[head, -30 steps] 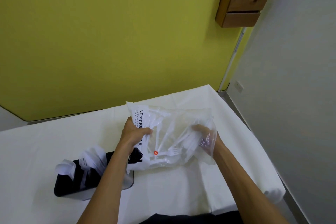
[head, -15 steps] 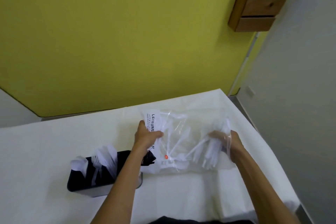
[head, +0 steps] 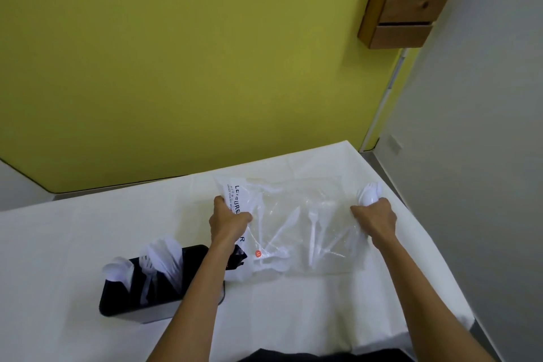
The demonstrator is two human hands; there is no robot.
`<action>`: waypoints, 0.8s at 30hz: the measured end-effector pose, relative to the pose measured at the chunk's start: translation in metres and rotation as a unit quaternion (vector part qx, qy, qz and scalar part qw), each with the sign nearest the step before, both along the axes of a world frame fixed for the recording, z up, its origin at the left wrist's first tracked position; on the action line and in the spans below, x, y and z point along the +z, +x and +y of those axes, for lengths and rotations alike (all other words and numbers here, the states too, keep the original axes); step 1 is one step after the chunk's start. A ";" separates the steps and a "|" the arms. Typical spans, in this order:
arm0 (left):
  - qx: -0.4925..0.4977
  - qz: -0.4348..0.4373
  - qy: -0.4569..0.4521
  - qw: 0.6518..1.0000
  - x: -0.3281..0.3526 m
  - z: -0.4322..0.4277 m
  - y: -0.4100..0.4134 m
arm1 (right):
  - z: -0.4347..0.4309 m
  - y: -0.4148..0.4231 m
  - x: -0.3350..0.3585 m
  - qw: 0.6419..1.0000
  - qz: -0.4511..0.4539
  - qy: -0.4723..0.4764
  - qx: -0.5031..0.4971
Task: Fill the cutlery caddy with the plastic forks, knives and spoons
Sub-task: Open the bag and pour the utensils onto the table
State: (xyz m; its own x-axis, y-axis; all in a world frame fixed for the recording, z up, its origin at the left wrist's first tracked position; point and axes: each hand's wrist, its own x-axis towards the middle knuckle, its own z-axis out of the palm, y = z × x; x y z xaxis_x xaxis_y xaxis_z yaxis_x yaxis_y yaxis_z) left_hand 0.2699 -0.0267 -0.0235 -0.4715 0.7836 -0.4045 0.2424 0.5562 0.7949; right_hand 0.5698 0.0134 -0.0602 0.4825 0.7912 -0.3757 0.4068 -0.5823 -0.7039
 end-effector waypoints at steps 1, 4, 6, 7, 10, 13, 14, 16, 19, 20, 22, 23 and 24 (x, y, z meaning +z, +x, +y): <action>-0.006 0.000 0.000 1.000 0.001 0.000 0.001 | 0.002 0.004 0.002 1.000 -0.025 -0.013 0.007; 0.000 0.001 0.011 1.000 0.007 0.001 -0.003 | 0.003 0.021 0.008 0.991 -0.113 -0.061 0.043; 0.011 -0.009 0.021 1.000 0.012 0.003 -0.006 | 0.002 0.031 0.009 0.981 -0.141 -0.102 0.087; 0.012 -0.016 0.025 0.999 0.014 0.004 -0.006 | 0.000 0.032 0.009 0.973 -0.153 -0.123 0.120; 0.003 -0.039 0.032 0.999 0.021 0.005 -0.005 | -0.007 0.026 0.000 0.958 -0.170 -0.134 0.186; 0.010 -0.068 0.042 0.997 0.027 0.007 -0.009 | -0.013 0.013 -0.005 0.953 -0.224 -0.080 0.186; 0.012 -0.072 0.044 0.996 0.029 0.007 -0.011 | -0.016 0.008 -0.006 0.946 -0.260 -0.055 0.187; 0.013 -0.093 0.050 0.994 0.033 0.008 -0.015 | -0.020 -0.002 -0.005 0.928 -0.325 0.013 0.180; 0.012 -0.120 0.063 0.991 0.041 0.009 -0.017 | -0.022 -0.014 0.004 0.948 -0.258 0.088 0.164; 0.015 -0.126 0.065 0.990 0.044 0.009 -0.018 | -0.022 -0.017 0.008 0.962 -0.193 0.086 0.170; 0.019 -0.134 0.069 0.988 0.053 0.009 -0.021 | -0.021 -0.021 0.012 0.980 -0.003 0.060 0.187; 0.018 -0.137 0.071 0.988 0.057 0.009 -0.021 | -0.019 -0.022 0.014 0.977 0.095 0.039 0.188; 0.016 -0.140 0.072 0.987 0.062 0.009 -0.022 | -0.018 -0.022 0.015 0.966 0.172 0.003 0.192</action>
State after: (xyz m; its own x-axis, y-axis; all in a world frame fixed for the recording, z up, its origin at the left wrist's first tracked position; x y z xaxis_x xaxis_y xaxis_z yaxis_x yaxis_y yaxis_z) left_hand 0.2476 -0.0174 0.0388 -0.3818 0.8293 -0.4080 -0.0147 0.4359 0.8999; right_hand 0.5481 -0.0051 -0.0457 0.0009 0.8901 -0.4558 0.3335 -0.4300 -0.8390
